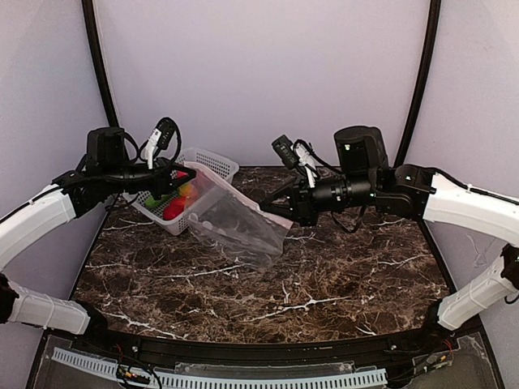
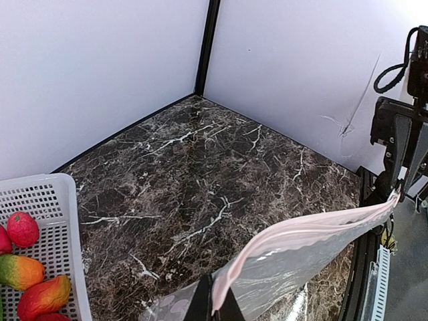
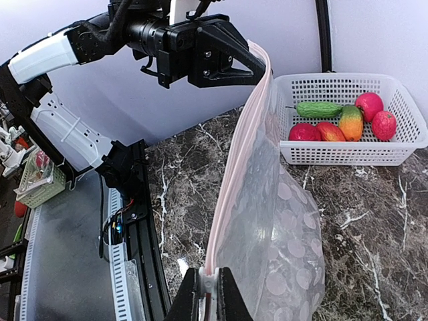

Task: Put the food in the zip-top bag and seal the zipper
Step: Unzip the zipper from the zipper food storage bag, then pass from the left arm to the right, then open the zipper food storage bag at the center of the board.

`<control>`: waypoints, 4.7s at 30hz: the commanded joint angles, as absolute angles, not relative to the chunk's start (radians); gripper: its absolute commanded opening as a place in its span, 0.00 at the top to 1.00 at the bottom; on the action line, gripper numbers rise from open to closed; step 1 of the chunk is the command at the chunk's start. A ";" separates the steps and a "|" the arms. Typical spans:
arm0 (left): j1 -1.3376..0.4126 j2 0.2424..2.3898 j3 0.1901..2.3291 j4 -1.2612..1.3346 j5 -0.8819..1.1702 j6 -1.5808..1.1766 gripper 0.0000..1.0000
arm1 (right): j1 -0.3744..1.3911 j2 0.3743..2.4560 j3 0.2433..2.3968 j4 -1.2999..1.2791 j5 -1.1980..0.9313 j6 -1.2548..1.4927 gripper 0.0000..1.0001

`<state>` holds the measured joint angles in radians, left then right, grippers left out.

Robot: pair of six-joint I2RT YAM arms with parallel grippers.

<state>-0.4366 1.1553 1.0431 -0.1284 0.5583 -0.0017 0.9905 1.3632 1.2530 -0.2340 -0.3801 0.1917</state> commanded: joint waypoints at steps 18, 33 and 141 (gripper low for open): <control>-0.352 1.122 1.030 -0.121 0.481 -0.017 0.99 | 0.990 1.314 1.247 -0.290 -0.364 0.168 1.00; -0.345 1.138 1.038 -0.134 0.540 0.023 0.99 | 0.987 1.301 1.241 -0.298 -0.363 0.170 1.00; -0.889 1.333 0.707 0.560 0.166 -0.957 0.29 | 1.064 1.423 1.107 -0.208 0.161 0.609 1.00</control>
<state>-0.8627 1.2602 0.6781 0.4507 0.1928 -0.8772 1.0252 1.3792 1.0691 -0.2516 0.0868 0.5900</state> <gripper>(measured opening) 0.693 0.006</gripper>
